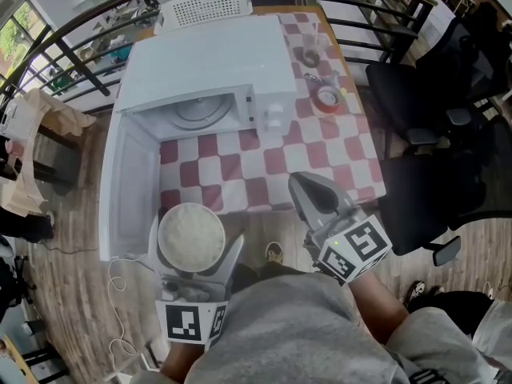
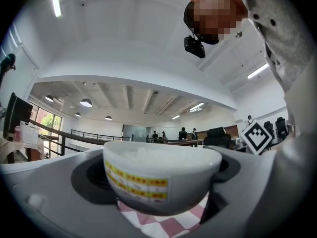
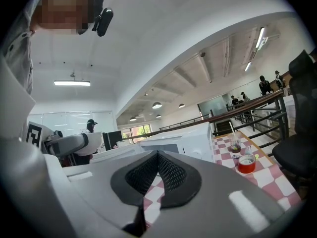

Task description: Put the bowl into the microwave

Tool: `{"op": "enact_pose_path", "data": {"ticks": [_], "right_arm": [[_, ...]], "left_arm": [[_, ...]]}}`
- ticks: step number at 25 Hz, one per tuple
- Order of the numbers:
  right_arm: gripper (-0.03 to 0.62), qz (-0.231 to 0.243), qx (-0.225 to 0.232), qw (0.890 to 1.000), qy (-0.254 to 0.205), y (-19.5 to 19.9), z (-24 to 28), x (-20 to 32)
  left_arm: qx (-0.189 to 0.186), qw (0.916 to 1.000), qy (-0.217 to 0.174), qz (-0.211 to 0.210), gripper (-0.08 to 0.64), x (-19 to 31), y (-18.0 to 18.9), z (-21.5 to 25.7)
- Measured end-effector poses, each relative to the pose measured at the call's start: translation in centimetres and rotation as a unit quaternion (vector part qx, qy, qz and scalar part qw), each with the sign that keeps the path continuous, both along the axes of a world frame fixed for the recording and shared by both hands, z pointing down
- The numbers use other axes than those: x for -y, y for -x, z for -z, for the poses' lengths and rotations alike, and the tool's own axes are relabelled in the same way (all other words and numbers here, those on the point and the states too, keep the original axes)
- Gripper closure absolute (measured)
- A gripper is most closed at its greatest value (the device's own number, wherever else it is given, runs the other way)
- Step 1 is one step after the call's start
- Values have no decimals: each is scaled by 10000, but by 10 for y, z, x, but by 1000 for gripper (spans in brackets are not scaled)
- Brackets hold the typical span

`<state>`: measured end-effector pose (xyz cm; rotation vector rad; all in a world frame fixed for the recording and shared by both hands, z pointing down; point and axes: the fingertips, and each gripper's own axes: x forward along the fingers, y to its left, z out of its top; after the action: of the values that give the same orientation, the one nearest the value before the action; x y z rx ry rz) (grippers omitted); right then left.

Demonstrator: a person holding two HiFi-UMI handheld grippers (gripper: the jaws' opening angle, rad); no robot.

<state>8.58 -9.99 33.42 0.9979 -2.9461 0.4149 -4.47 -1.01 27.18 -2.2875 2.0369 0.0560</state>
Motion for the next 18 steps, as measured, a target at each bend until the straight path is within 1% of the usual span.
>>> {"op": "enact_pose_path", "data": {"ticks": [4, 13, 18], "right_arm": [[592, 39, 36, 10000, -16, -3, 2, 1], [592, -29, 66, 10000, -58, -14, 6, 1], [592, 8, 34, 10000, -83, -12, 7, 2]], "left_arm": [[13, 10000, 17, 44, 23, 1, -2, 0], [-10, 10000, -18, -24, 23, 0, -14, 4], [-14, 10000, -23, -11, 23, 0, -14, 3]]}}
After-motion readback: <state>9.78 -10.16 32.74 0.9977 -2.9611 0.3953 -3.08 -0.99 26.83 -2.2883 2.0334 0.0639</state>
